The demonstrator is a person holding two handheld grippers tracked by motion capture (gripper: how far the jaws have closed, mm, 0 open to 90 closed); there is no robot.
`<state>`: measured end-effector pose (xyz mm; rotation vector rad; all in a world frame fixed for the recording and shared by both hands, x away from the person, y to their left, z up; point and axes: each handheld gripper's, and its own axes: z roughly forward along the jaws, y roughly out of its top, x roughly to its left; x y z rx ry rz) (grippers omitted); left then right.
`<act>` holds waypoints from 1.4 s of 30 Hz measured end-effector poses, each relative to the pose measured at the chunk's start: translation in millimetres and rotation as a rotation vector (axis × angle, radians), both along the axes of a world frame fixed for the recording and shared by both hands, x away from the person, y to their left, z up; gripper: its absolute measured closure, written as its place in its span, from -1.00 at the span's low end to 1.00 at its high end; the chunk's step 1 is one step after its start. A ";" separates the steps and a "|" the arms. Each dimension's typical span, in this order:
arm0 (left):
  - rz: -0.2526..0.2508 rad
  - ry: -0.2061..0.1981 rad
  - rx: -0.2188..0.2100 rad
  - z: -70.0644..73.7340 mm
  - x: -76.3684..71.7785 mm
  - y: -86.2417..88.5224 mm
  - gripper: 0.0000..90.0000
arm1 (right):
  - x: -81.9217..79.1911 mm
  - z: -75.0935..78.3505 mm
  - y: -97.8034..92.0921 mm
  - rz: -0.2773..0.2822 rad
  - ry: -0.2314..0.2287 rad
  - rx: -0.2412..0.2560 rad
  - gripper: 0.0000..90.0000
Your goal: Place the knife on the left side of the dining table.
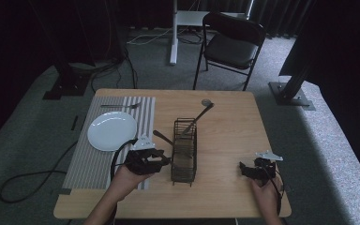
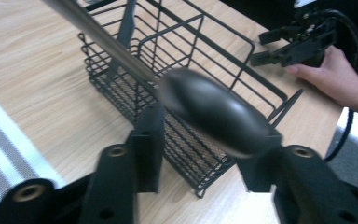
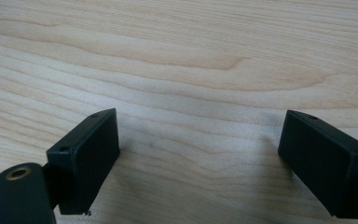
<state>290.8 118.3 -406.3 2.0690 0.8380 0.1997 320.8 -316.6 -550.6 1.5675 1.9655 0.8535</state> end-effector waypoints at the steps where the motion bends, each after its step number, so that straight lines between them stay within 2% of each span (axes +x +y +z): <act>1: -0.007 -0.002 -0.001 -0.5 -0.4 -1.6 0.47 | 0.0 0.0 0.0 0.000 0.000 0.000 -0.74; 2: -0.012 -0.002 0.005 -1.0 -0.7 -2.8 0.56 | 0.0 0.0 0.0 0.000 0.000 0.000 -0.74; 5: -0.032 -0.005 0.001 -2.3 -1.2 -3.1 0.59 | 0.0 0.0 0.0 0.000 0.000 0.000 -0.74; 9: -0.052 0.039 -0.049 -2.9 -0.3 -0.4 0.69 | 0.0 0.0 -0.1 0.000 -0.001 -0.001 -0.74; 12: -0.061 0.088 -0.123 -4.9 3.4 1.7 0.76 | 0.0 0.0 -0.1 0.000 -0.001 0.000 -0.73; 13: -0.062 0.090 -0.134 -5.2 3.7 1.5 0.78 | 0.0 0.0 -0.1 0.000 0.000 0.000 -0.74; 20: -0.059 0.068 -0.124 -1.7 1.5 -5.9 0.79 | 0.0 0.0 -0.1 0.000 0.000 0.000 -0.73; 23: -0.067 0.016 -0.111 5.9 -4.0 -13.5 0.85 | 0.0 0.0 -0.1 0.000 0.000 0.000 -0.73; 25: -0.089 0.001 -0.106 11.8 -6.7 -17.7 0.85 | 0.0 0.0 -0.2 0.000 -0.001 0.000 -0.73; 27: -0.088 -0.024 -0.094 17.7 -9.0 -21.2 0.85 | 0.0 0.0 -0.1 0.000 0.000 0.000 -0.73; 28: -0.088 -0.024 -0.094 17.7 -9.0 -21.2 0.85 | 0.0 0.0 -0.1 0.000 0.000 0.000 -0.73; 29: -0.082 -0.041 -0.091 24.6 -10.3 -22.1 0.85 | 0.0 0.0 -0.2 0.000 0.000 0.000 -0.73; 36: -0.071 -0.057 -0.099 37.2 -12.0 -15.2 0.86 | 0.0 0.0 -0.2 0.000 0.000 0.000 -0.73; 42: -0.057 -0.095 -0.100 50.8 -19.5 -5.1 0.85 | 0.0 0.0 -0.1 -0.001 -0.001 0.000 -0.73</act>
